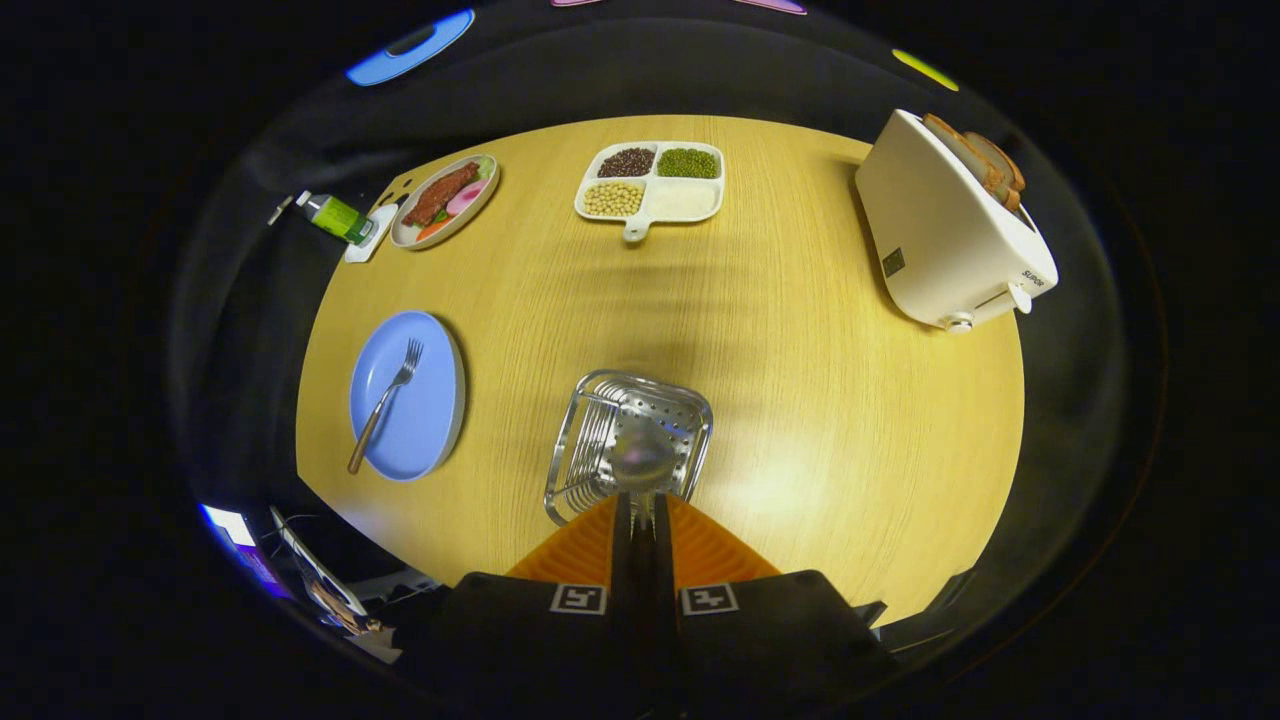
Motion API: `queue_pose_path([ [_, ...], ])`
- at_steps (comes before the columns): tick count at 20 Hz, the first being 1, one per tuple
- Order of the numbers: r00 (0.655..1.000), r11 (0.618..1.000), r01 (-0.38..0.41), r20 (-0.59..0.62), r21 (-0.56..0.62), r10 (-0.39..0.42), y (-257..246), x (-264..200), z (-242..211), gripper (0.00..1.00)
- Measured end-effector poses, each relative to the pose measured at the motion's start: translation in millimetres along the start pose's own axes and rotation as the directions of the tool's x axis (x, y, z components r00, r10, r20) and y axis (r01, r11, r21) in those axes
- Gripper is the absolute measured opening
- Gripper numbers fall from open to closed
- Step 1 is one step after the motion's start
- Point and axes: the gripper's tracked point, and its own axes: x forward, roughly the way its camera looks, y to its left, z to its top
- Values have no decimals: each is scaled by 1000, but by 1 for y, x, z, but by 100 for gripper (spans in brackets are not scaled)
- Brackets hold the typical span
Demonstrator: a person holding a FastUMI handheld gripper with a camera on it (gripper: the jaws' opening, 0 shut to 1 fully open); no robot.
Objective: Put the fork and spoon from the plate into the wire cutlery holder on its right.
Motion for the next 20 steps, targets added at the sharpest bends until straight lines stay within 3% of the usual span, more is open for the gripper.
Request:
queue_pose_path([
  [2,999,999,-26,48,25,25,3,-7,11,33],
  [3,996,998,-49,71,38,46,7,-10,13,57],
  [7,985,995,-84,154,48,75,16,-29,24,98],
  [13,962,993,-108,256,38,94,57,-58,29,99],
  [20,931,984,-176,326,11,162,151,-66,38,99],
])
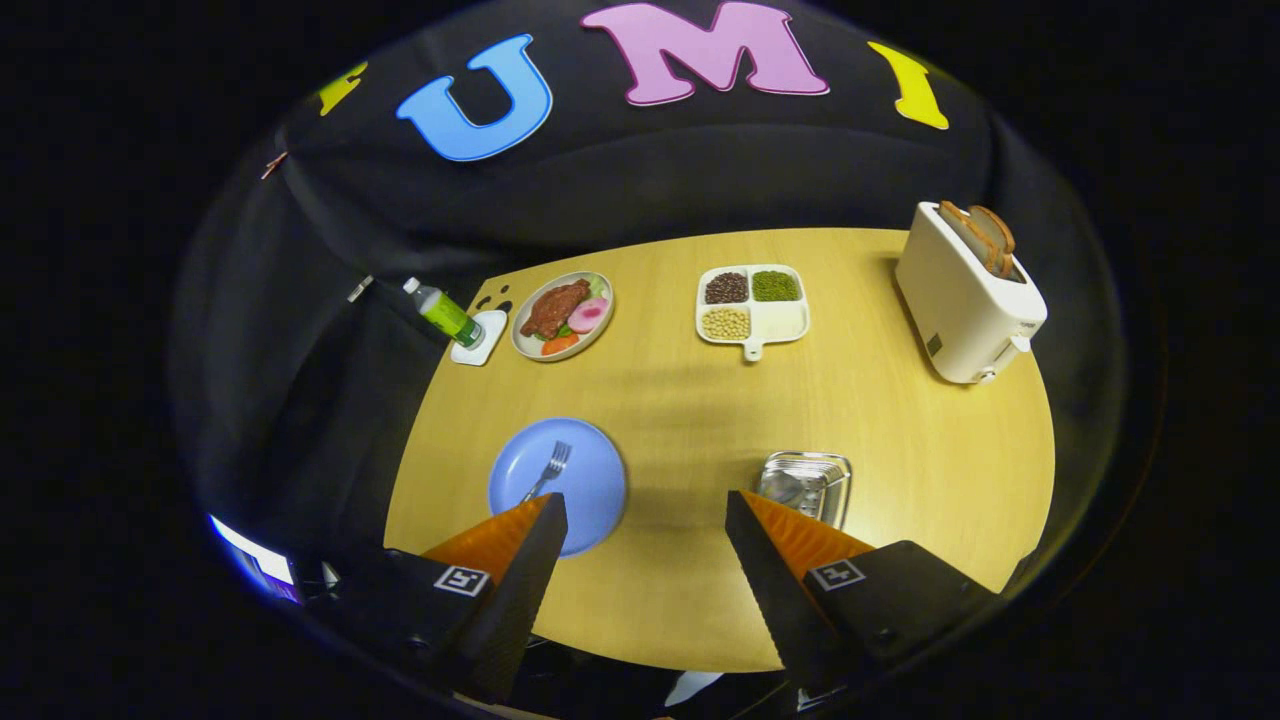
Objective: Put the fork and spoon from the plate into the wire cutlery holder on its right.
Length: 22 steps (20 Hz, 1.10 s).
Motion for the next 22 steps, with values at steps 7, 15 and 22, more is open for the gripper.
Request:
queue_pose_path([
  [7,993,998,-45,-108,-34,41,90,73,-48,99],
  [15,974,998,34,-222,-50,-44,115,157,-103,100],
  [22,956,995,88,-278,-43,-97,114,192,-129,88],
])
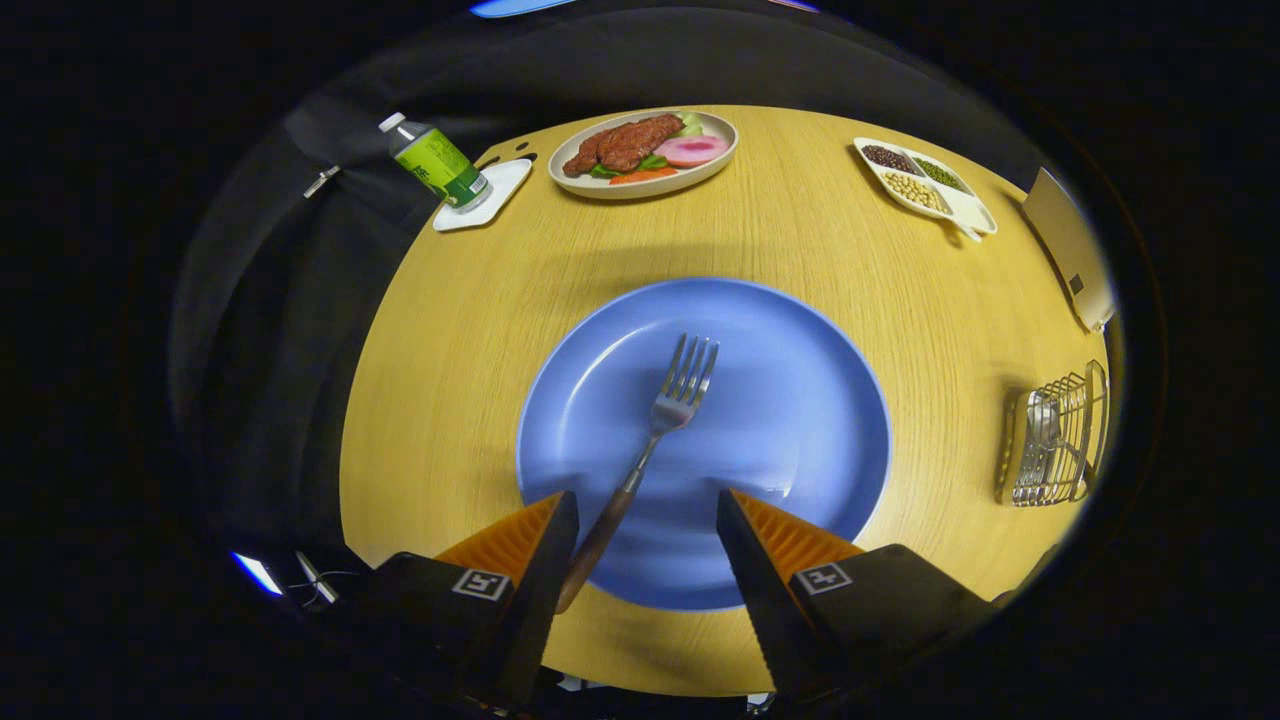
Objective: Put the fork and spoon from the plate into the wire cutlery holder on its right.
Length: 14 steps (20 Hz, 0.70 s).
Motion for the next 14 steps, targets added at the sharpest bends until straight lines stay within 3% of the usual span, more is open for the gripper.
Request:
queue_pose_path([
  [2,1000,1000,-1,-18,3,1,5,7,-4,72],
  [5,999,1000,4,-42,1,-3,4,12,-12,36],
  [7,998,1000,-4,-58,6,4,3,13,-14,24],
  [8,998,1000,2,-61,9,-2,0,0,-12,24],
  [9,998,1000,-21,-67,8,21,0,11,-13,14],
  [14,993,996,-91,-74,-4,91,-6,6,-11,8],
])
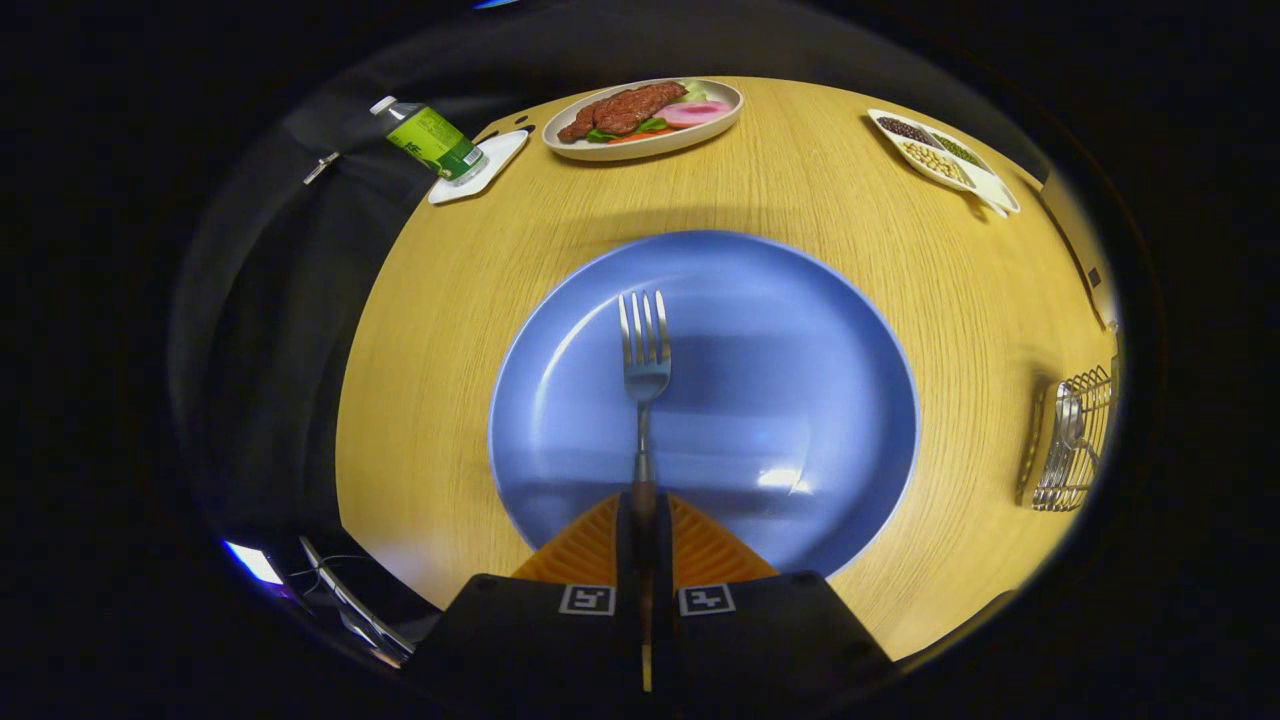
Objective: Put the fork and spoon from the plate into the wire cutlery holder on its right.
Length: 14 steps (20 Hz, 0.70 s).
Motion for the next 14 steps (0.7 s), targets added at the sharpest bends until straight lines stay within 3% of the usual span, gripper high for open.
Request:
queue_pose_path([
  [7,999,996,-36,5,-85,37,-24,-53,-2,8],
  [14,998,994,-49,26,-96,52,-73,-149,7,8],
])
